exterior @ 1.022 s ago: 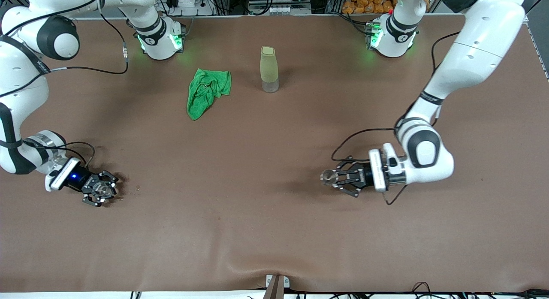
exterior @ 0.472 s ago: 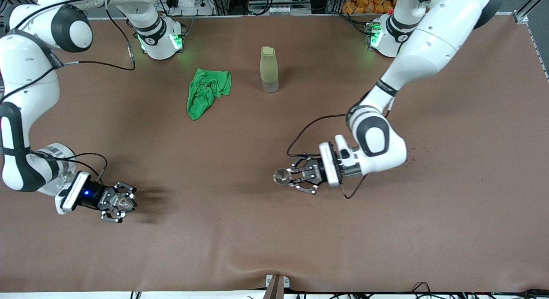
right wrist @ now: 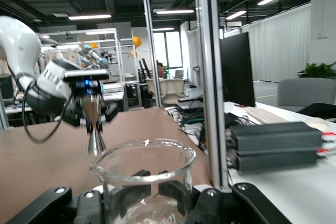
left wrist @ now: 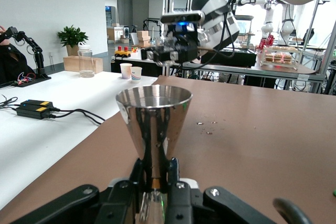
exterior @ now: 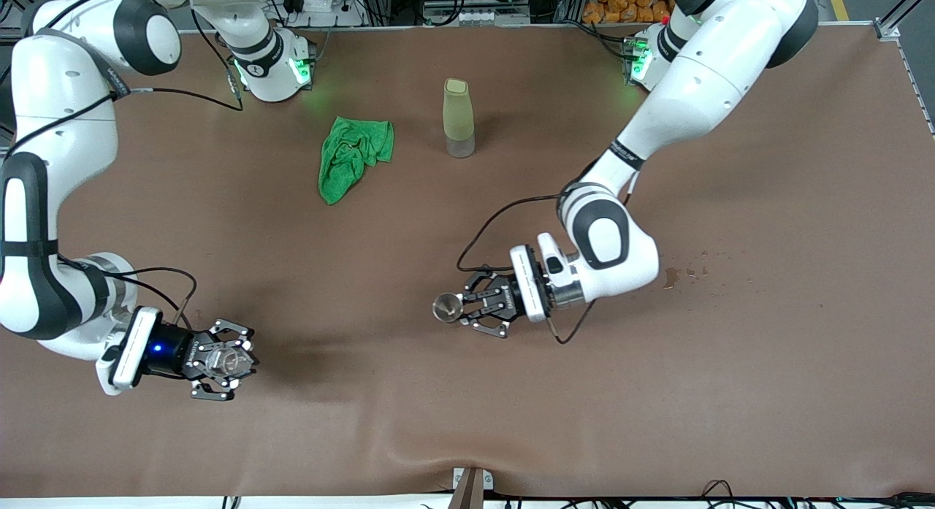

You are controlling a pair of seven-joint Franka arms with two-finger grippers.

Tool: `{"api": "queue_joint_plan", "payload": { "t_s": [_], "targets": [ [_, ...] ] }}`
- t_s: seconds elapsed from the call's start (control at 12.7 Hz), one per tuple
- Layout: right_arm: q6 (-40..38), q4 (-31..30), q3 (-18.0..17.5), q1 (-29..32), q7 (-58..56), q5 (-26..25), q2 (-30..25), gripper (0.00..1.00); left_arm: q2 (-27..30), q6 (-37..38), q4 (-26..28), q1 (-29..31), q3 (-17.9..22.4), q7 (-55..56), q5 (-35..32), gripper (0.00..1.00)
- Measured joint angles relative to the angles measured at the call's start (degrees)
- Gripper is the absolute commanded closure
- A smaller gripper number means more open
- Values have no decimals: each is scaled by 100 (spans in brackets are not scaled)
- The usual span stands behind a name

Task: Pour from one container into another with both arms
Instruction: 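Lift the beaker and jigger, bringing both grippers together mid-table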

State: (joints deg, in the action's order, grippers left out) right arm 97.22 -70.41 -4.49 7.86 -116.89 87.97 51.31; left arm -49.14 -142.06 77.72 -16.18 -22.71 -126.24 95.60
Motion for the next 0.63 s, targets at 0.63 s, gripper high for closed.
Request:
{"api": "queue_joint_plan", "payload": {
  "t_s": [0.63],
  "targets": [
    [605,698,-231,-1098,1124,145,-249,100,-212,-290,-203,-395,111,-987,966,100]
  ]
}}
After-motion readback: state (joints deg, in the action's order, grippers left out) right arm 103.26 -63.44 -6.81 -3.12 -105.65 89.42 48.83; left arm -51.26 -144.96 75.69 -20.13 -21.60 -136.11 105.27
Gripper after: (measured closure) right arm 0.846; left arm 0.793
